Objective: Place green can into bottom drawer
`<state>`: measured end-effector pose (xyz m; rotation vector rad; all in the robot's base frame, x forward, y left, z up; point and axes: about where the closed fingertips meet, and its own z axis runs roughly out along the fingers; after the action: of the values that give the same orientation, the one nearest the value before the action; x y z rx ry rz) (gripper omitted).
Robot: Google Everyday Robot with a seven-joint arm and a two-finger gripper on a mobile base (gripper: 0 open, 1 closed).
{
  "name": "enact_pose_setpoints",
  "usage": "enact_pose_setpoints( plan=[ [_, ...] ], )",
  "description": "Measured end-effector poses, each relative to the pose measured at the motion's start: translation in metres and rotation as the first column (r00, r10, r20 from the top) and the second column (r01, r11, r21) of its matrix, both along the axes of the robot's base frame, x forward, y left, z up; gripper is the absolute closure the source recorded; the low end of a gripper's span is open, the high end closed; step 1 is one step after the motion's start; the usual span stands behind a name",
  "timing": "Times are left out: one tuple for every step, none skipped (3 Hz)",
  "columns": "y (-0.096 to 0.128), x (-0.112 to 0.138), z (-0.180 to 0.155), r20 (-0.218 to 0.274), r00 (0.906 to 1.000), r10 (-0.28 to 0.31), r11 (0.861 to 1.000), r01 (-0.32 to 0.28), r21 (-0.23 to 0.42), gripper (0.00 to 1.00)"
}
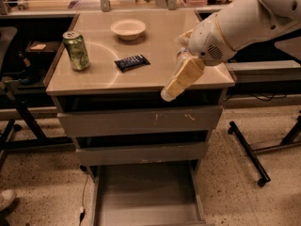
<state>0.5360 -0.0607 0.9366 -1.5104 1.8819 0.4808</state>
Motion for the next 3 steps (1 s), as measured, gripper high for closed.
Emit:
enact_pose_setpoints(
  plan=[
    [0.0,-0.001,0.001,0.002,1.0,-0.003,1.0,0.003,-0.001,0.0],
    [0.0,-0.001,0.001,0.001,1.0,-0.003,1.0,0.003,-0.001,0.0],
    [0.02,0.02,-0.009,-0.01,0.9995,-0.03,0.993,0.031,0.114,0.0]
  ],
)
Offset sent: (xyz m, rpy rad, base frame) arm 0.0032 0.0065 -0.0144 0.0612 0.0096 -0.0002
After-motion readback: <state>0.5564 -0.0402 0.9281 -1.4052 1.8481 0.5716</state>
